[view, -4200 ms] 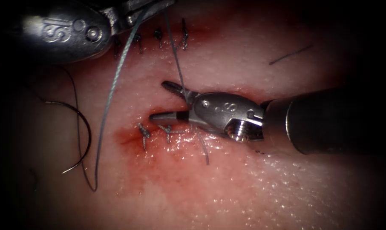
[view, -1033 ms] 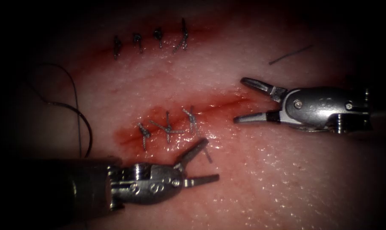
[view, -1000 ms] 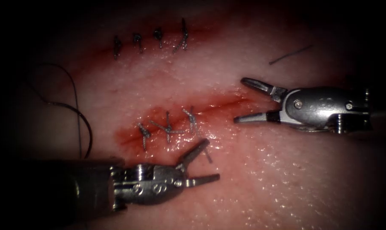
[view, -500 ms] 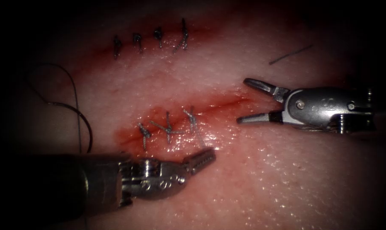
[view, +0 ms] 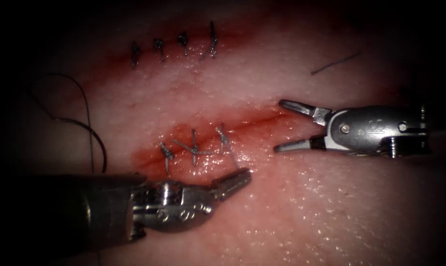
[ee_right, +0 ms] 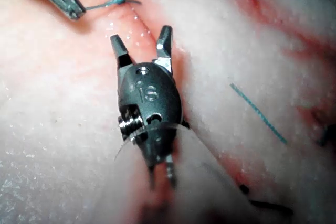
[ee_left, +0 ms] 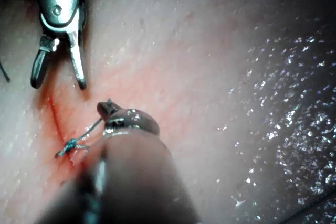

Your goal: Wound Closure

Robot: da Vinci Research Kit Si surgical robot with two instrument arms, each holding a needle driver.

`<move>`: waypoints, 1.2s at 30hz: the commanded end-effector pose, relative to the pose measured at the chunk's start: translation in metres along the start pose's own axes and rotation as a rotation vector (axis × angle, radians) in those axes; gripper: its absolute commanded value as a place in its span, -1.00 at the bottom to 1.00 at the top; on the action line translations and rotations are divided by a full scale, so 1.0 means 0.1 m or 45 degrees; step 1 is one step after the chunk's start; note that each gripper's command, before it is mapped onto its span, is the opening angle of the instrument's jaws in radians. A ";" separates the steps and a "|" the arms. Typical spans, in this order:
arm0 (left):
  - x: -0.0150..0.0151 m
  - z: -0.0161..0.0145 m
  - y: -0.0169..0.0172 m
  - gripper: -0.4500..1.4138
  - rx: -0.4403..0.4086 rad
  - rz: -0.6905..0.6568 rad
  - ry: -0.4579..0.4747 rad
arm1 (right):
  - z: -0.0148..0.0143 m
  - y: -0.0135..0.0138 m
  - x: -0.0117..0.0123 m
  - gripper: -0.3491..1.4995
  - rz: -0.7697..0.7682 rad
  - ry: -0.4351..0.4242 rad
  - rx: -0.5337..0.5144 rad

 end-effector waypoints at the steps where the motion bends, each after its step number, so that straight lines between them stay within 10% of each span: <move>1: -0.002 0.004 0.004 -1.00 -0.001 -0.004 0.013 | 0.017 -0.006 -0.006 0.42 -0.052 0.038 0.052; 11: -0.006 -0.012 -0.013 -1.00 0.011 -0.020 0.028 | 0.059 -0.019 -0.001 0.69 -0.296 0.296 0.091; 36: 0.002 -0.015 -0.009 -1.00 0.015 -0.028 0.025 | 0.127 -0.056 0.022 0.69 -0.445 0.375 0.046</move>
